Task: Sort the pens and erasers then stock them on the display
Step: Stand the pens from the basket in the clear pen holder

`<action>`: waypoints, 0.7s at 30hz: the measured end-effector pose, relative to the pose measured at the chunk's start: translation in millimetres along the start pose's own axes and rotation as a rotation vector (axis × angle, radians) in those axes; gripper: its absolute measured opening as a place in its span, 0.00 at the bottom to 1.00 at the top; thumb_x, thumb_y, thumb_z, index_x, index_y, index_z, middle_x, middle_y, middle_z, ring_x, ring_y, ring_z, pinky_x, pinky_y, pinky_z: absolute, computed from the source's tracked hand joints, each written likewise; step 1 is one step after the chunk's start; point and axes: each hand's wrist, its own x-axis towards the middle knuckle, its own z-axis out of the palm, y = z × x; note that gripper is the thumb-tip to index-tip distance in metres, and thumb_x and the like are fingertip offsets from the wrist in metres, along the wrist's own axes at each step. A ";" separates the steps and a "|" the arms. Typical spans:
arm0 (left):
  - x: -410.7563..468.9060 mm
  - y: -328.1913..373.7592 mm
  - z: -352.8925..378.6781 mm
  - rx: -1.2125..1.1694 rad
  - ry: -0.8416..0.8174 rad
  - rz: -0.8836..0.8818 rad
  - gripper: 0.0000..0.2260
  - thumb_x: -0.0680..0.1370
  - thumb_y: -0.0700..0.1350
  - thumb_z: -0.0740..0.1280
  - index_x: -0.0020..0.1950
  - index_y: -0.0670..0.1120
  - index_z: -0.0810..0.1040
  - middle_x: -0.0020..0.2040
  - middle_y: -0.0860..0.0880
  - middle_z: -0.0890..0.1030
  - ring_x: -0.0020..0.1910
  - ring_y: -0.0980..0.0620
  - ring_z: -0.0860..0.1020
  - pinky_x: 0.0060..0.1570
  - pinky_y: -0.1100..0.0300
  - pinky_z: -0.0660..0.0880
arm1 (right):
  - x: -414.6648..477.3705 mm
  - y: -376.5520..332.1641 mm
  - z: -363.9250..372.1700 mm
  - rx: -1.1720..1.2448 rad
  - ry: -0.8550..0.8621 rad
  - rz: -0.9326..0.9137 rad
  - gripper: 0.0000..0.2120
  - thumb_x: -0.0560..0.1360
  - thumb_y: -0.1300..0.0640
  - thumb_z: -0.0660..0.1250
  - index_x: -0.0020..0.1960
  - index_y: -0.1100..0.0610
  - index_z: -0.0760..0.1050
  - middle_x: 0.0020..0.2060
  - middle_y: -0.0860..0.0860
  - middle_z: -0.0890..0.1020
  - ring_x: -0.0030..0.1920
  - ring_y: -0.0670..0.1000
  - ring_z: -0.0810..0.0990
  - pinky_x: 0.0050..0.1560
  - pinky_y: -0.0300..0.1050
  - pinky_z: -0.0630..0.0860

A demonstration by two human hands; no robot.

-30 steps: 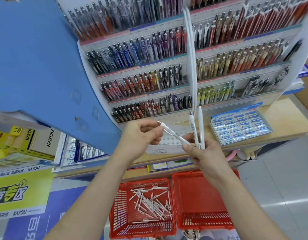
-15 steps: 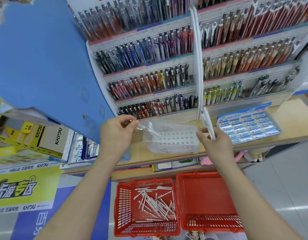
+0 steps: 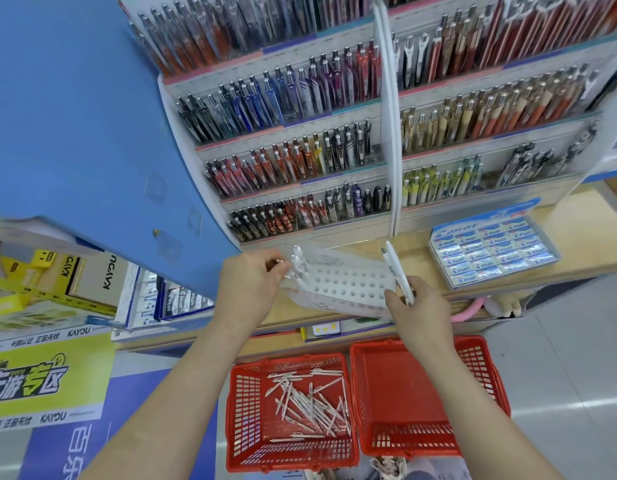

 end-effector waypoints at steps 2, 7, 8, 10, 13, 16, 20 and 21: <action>0.7 0.0 3.4 0.033 -0.007 0.030 0.05 0.75 0.47 0.69 0.42 0.48 0.83 0.33 0.52 0.79 0.35 0.53 0.75 0.38 0.59 0.70 | -1.4 -0.2 -0.7 0.023 -0.004 -0.009 0.04 0.73 0.58 0.69 0.47 0.56 0.76 0.26 0.46 0.72 0.28 0.48 0.70 0.29 0.38 0.63; 8.0 1.2 4.9 0.050 0.036 0.045 0.05 0.75 0.46 0.69 0.44 0.46 0.84 0.38 0.51 0.82 0.38 0.52 0.76 0.42 0.57 0.73 | 0.9 1.5 -1.1 0.036 -0.029 -0.001 0.06 0.73 0.56 0.70 0.47 0.58 0.77 0.27 0.51 0.73 0.28 0.50 0.70 0.30 0.33 0.66; 9.5 0.4 5.1 0.048 0.038 0.037 0.05 0.75 0.47 0.69 0.44 0.47 0.84 0.38 0.51 0.82 0.38 0.52 0.76 0.42 0.57 0.73 | 1.0 2.2 -1.0 0.036 -0.029 -0.003 0.06 0.73 0.56 0.70 0.47 0.58 0.77 0.27 0.51 0.73 0.28 0.49 0.70 0.30 0.34 0.66; 10.5 -0.4 6.2 0.072 0.010 0.030 0.05 0.75 0.47 0.69 0.43 0.47 0.84 0.37 0.50 0.82 0.38 0.51 0.77 0.42 0.56 0.73 | 0.7 2.7 -0.6 0.044 -0.028 -0.010 0.05 0.74 0.56 0.69 0.46 0.58 0.76 0.26 0.49 0.72 0.27 0.47 0.69 0.29 0.34 0.66; 9.4 -0.1 10.1 0.116 -0.047 0.038 0.06 0.75 0.48 0.69 0.45 0.48 0.84 0.39 0.50 0.83 0.40 0.49 0.78 0.43 0.55 0.74 | 1.0 2.5 -0.1 0.063 -0.037 -0.012 0.05 0.74 0.56 0.70 0.46 0.57 0.76 0.26 0.49 0.71 0.27 0.47 0.68 0.30 0.34 0.66; 8.3 -2.2 16.4 0.176 -0.062 0.054 0.06 0.75 0.47 0.69 0.47 0.47 0.84 0.42 0.49 0.82 0.44 0.49 0.77 0.45 0.56 0.72 | 2.3 1.3 0.1 0.069 -0.048 -0.013 0.05 0.74 0.55 0.70 0.46 0.55 0.76 0.26 0.48 0.71 0.28 0.47 0.68 0.30 0.33 0.66; 9.3 -4.9 20.5 0.197 -0.055 0.007 0.07 0.75 0.47 0.69 0.48 0.46 0.84 0.44 0.50 0.76 0.44 0.50 0.76 0.44 0.59 0.69 | 3.6 -0.1 -0.8 0.086 -0.059 -0.011 0.05 0.75 0.54 0.69 0.47 0.54 0.76 0.27 0.48 0.71 0.28 0.47 0.68 0.30 0.34 0.66; 9.8 -4.7 21.3 0.203 -0.053 -0.001 0.07 0.75 0.47 0.69 0.48 0.46 0.84 0.44 0.50 0.76 0.44 0.50 0.76 0.43 0.60 0.68 | 3.6 0.0 -0.6 0.088 -0.060 -0.010 0.05 0.75 0.53 0.69 0.47 0.53 0.76 0.28 0.49 0.72 0.29 0.47 0.69 0.29 0.34 0.66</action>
